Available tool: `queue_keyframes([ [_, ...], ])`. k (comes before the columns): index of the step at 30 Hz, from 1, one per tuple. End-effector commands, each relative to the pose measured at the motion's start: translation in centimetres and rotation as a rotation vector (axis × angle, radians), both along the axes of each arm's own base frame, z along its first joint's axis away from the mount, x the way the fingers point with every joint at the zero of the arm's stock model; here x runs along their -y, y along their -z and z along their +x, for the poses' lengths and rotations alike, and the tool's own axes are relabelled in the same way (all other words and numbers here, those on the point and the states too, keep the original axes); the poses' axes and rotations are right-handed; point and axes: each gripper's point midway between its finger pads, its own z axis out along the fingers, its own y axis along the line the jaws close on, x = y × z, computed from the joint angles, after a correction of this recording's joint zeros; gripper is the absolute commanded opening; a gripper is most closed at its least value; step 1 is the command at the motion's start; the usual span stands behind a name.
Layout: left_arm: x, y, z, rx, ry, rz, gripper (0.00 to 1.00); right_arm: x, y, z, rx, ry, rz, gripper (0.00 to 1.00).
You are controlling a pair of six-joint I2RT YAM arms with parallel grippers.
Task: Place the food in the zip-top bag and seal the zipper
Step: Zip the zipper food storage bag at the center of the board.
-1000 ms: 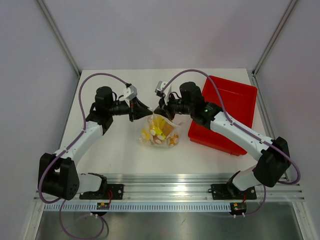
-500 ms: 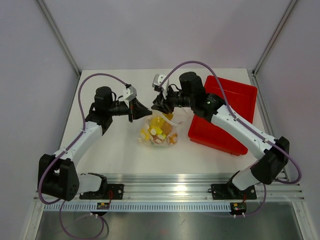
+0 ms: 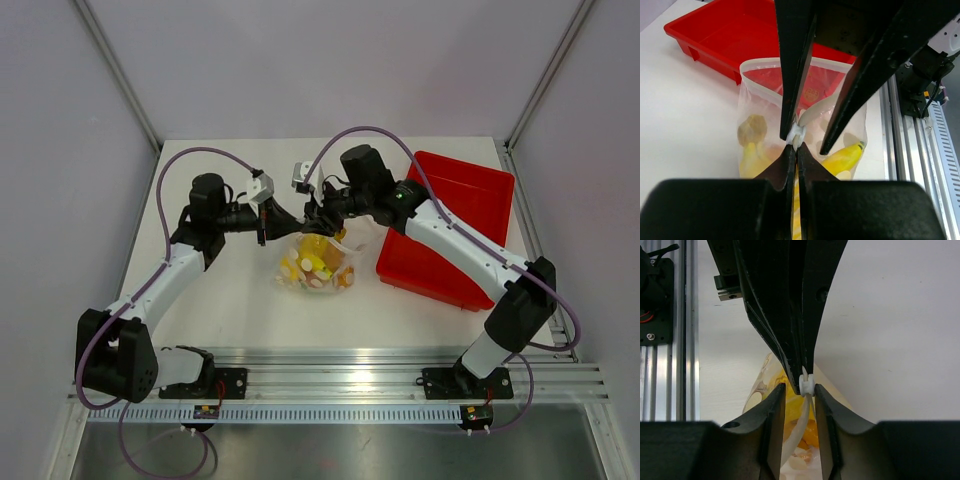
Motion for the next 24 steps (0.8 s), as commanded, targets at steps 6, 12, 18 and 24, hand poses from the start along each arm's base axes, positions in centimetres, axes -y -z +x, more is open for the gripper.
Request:
queue_keyframes([
  [6, 0.00, -1.71, -0.28, 0.094, 0.028, -0.014, 0.00, -0.98, -2.33, -0.39, 0.048, -0.058, 0.038, 0.25],
  [12, 0.03, -1.56, -0.22, 0.091, 0.036, -0.008, 0.00, -0.95, -2.67, -0.62, 0.052, -0.063, 0.049, 0.26],
  [18, 0.02, -1.40, -0.32, 0.088, 0.041, -0.003, 0.00, -1.17, -3.07, -0.62, 0.059, -0.068, 0.070, 0.35],
  [24, 0.02, -1.35, -0.42, 0.088, 0.047, -0.001, 0.00, -1.25, -2.84, -0.44, 0.058, -0.064, 0.066, 0.15],
])
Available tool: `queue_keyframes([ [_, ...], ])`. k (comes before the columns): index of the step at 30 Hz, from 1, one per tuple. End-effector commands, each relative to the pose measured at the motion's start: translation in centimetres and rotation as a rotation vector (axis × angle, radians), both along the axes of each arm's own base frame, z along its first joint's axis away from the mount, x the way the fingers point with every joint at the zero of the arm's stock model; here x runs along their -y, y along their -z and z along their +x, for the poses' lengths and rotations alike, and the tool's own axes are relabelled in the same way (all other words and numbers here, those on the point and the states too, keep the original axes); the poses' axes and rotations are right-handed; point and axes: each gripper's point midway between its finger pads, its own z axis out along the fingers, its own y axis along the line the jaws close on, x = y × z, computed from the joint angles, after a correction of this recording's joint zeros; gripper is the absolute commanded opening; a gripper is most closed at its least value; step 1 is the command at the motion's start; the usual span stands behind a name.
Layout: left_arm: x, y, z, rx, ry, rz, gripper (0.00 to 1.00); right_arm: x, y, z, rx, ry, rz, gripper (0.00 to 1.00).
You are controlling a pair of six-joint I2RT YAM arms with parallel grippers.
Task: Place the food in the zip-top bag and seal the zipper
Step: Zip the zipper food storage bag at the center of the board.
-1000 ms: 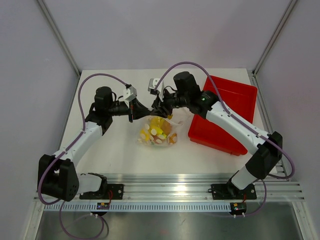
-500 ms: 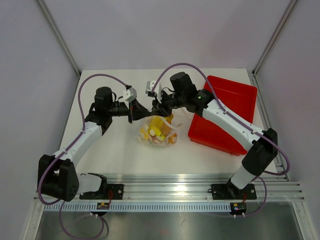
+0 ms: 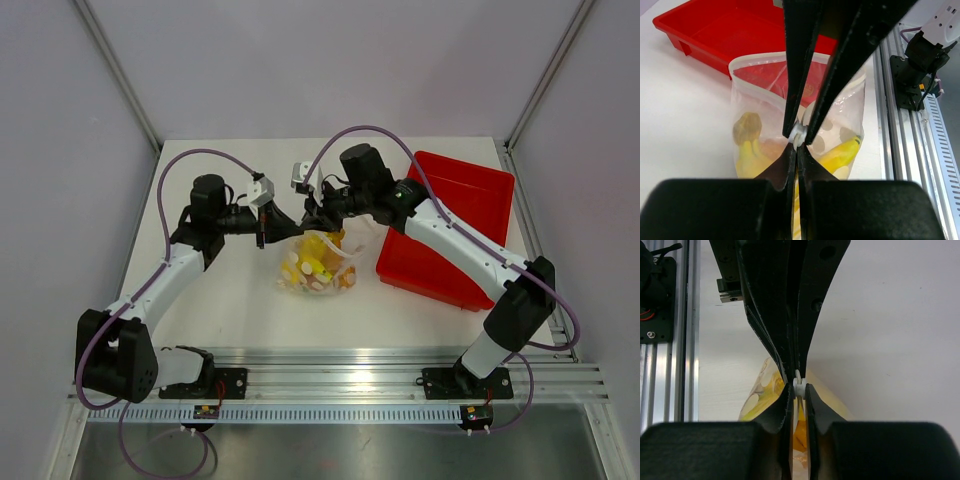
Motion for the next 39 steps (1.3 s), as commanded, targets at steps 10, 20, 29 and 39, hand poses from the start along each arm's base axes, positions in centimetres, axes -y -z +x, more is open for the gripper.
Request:
queue_keyframes([
  [10, -0.1, -2.2, 0.2, 0.116, 0.012, -0.009, 0.00, -0.1, -2.0, -0.7, 0.052, -0.013, 0.050, 0.00],
  [20, -1.8, -3.3, 1.7, 0.183, -0.094, -0.029, 0.00, 2.3, -0.3, -1.5, 0.048, 0.042, -0.008, 0.00],
  [29, -3.6, -4.2, 3.5, 0.194, -0.225, -0.043, 0.00, 4.7, 0.6, -1.1, 0.040, 0.109, -0.060, 0.00],
  [39, -5.8, -5.0, 7.4, 0.208, -0.426, -0.052, 0.00, 7.3, 0.8, -1.9, 0.030, 0.172, -0.097, 0.00],
])
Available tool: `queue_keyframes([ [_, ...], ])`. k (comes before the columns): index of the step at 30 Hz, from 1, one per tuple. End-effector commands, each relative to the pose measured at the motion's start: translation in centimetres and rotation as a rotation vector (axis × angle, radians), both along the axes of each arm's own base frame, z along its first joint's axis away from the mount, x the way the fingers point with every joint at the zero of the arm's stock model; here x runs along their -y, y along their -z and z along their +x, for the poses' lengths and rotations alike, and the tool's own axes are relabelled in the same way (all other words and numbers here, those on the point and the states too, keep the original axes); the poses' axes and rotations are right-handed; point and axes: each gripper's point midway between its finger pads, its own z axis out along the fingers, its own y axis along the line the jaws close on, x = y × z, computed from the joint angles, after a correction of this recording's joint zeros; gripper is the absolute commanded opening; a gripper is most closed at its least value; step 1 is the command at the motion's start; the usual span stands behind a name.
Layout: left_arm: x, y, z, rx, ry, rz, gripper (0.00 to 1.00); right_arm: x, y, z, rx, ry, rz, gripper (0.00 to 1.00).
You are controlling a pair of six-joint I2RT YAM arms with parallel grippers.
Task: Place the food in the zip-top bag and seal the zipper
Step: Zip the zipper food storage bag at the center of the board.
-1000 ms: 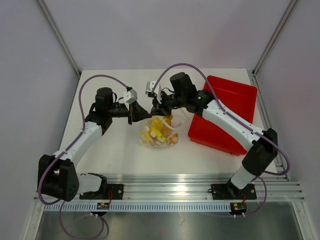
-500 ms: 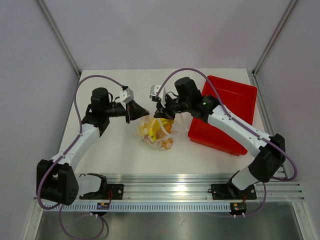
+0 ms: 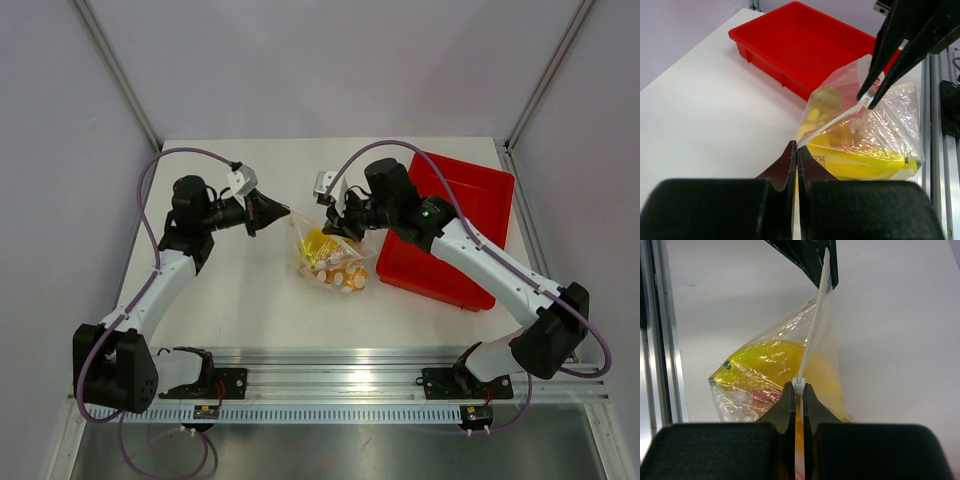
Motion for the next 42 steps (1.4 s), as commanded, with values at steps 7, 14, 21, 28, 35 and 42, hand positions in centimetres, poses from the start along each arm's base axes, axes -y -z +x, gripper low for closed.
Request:
queue_keyframes([
  [7, -3.8, -3.7, 5.2, 0.150, -0.290, -0.028, 0.00, 4.1, 0.5, -2.1, -0.044, 0.087, -0.070, 0.00],
  [14, -4.1, -3.2, 5.3, 0.133, -0.302, -0.021, 0.00, 5.5, 0.8, -2.5, -0.031, 0.131, -0.092, 0.00],
  [21, -1.6, -5.9, 1.1, 0.174, -0.074, -0.053, 0.00, 4.7, 0.3, -2.5, -0.034, 0.112, -0.052, 0.00],
  [28, 1.2, -5.7, -2.3, 0.359, 0.000, 0.172, 0.91, 3.3, 0.1, -2.4, -0.032, 0.061, -0.007, 0.00],
  [35, 3.6, -5.2, -2.7, 0.390, 0.101, 0.192, 0.89, 2.4, -1.0, -2.4, -0.033, 0.028, 0.022, 0.00],
  [42, 5.3, -3.1, -5.1, 0.283, 0.339, 0.240, 0.84, 2.5, -1.2, -2.5, -0.025, 0.020, 0.021, 0.00],
])
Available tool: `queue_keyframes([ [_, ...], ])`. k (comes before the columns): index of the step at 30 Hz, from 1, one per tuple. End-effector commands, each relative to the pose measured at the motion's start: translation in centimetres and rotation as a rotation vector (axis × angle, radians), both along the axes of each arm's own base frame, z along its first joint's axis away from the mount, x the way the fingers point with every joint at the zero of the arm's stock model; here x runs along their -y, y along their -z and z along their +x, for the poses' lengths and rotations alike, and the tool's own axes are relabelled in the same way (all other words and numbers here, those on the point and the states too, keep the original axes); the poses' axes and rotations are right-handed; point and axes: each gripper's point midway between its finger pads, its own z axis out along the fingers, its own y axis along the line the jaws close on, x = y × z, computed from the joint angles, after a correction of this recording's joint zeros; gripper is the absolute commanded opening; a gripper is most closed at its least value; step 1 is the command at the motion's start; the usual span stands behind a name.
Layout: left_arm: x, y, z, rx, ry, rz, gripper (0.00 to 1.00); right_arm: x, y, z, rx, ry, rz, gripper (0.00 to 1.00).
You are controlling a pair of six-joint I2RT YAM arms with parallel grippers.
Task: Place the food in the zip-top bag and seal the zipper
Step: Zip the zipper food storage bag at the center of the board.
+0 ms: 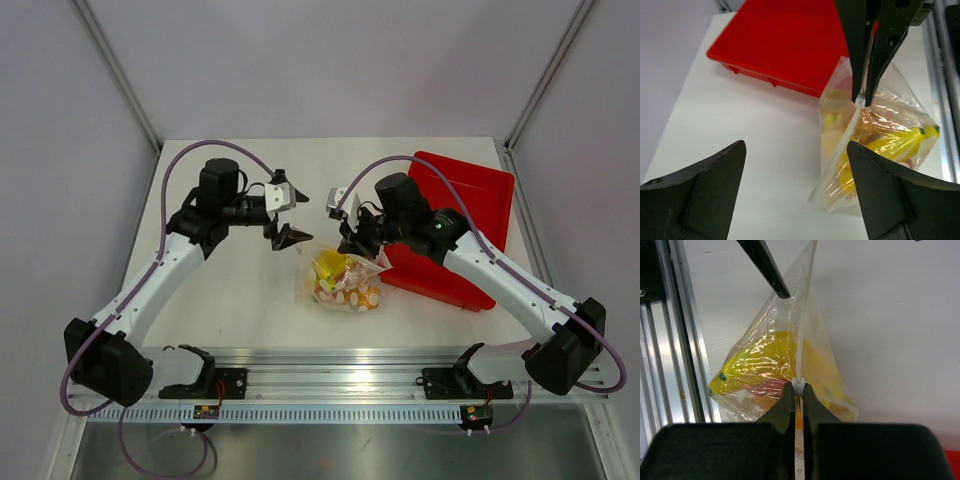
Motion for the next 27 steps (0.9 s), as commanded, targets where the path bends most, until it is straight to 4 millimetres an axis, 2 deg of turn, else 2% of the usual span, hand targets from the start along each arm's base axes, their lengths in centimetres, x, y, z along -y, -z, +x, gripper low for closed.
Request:
queue_keyframes([
  [1, 1.1, -0.6, -2.3, -0.009, 0.151, 0.027, 0.84, -0.8, -3.5, 0.7, 0.074, -0.016, 0.085, 0.00],
  [3, 1.3, -0.2, -2.5, -0.028, 0.156, 0.050, 0.79, -0.9, -3.5, 0.6, 0.073, -0.021, 0.085, 0.00],
  [9, 2.0, 0.9, -3.4, -0.089, 0.203, 0.059, 0.74, -0.9, -3.8, 0.7, 0.086, -0.018, 0.090, 0.00],
  [13, 2.6, 1.6, -3.8, -0.119, 0.217, 0.072, 0.62, -1.0, -4.2, 0.9, 0.095, -0.019, 0.097, 0.00],
  [16, 2.9, 2.1, -3.7, -0.148, 0.219, 0.087, 0.60, -1.1, -4.5, 0.9, 0.097, -0.021, 0.100, 0.00],
  [18, 2.9, 2.2, -3.7, -0.160, 0.221, 0.093, 0.54, -1.1, -4.8, 0.9, 0.101, -0.020, 0.105, 0.00],
  [19, 3.0, 2.6, -3.7, -0.170, 0.222, 0.098, 0.43, -1.1, -5.0, 0.9, 0.104, -0.022, 0.108, 0.00],
  [20, 2.9, 2.7, -3.7, -0.174, 0.223, 0.102, 0.43, -1.0, -5.0, 0.9, 0.106, -0.019, 0.109, 0.00],
  [21, 2.9, 2.7, -3.7, -0.175, 0.227, 0.109, 0.17, -1.0, -5.1, 1.0, 0.110, -0.018, 0.107, 0.00],
  [22, 2.9, 2.9, -3.7, -0.180, 0.229, 0.118, 0.01, -0.9, -5.1, 1.0, 0.111, -0.015, 0.107, 0.00],
  [27, 1.9, 3.5, -2.2, -0.130, 0.131, 0.180, 0.00, -0.7, -5.1, 1.2, 0.125, -0.004, 0.094, 0.00],
])
